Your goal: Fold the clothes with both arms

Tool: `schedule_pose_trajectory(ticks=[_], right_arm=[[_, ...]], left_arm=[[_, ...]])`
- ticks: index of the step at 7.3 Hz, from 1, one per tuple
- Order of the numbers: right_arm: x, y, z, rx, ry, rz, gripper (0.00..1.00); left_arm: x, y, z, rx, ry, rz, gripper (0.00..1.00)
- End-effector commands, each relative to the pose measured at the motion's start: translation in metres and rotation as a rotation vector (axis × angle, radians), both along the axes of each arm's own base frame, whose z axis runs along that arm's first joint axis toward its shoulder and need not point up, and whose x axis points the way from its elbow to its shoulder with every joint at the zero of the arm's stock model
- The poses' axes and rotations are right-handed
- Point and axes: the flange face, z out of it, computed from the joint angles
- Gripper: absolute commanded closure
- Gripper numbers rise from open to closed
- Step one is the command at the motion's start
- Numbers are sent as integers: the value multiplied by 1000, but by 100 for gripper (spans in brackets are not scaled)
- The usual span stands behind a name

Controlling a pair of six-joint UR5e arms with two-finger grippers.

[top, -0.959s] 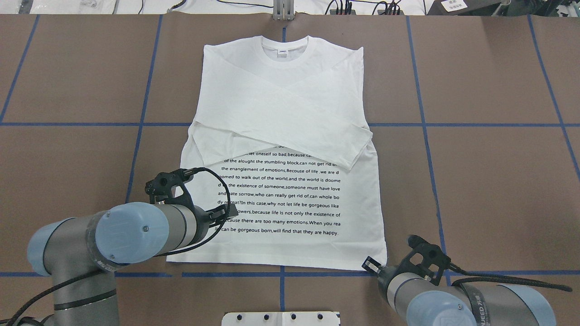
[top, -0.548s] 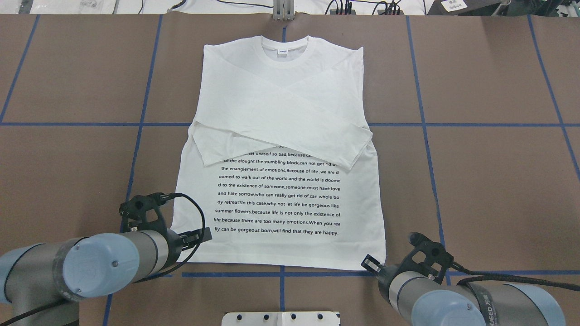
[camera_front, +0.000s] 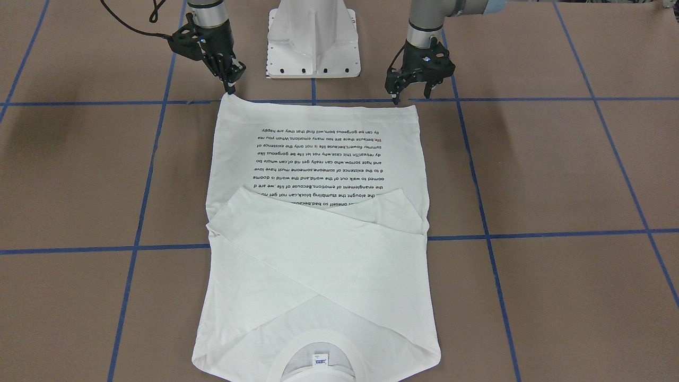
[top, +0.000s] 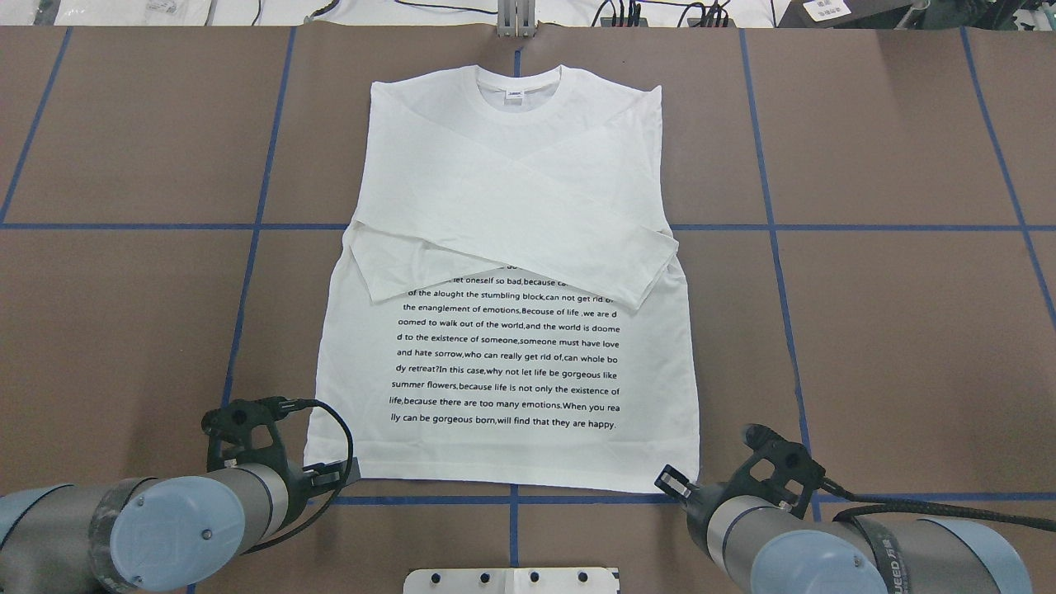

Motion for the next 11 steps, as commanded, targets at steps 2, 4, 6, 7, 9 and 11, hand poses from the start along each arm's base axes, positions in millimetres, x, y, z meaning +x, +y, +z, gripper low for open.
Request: schedule_pose_trajectory(ticks=[2,4,6,7,9,11], right_arm=[[0,0,1,0,4,2,100],[-1,1,5,3,13,0,100],[-1,3,4,4,12,-3,100],[-1,3,4,3,10,-2,100],[-1,3,4,4,12,-3,100],[-1,3,4,4,12,-3,100]], left_arm=[[2,-2,4,4,-12,-2,25],[5,-1,8,3,-21,1,32],[4,-5,8,14,-22,-14,55],[3,-7,9,15,-26,-17,80],[2,-9,9,17,-26,-20,100],[-4,-11,-2,20,-3,-23,100]])
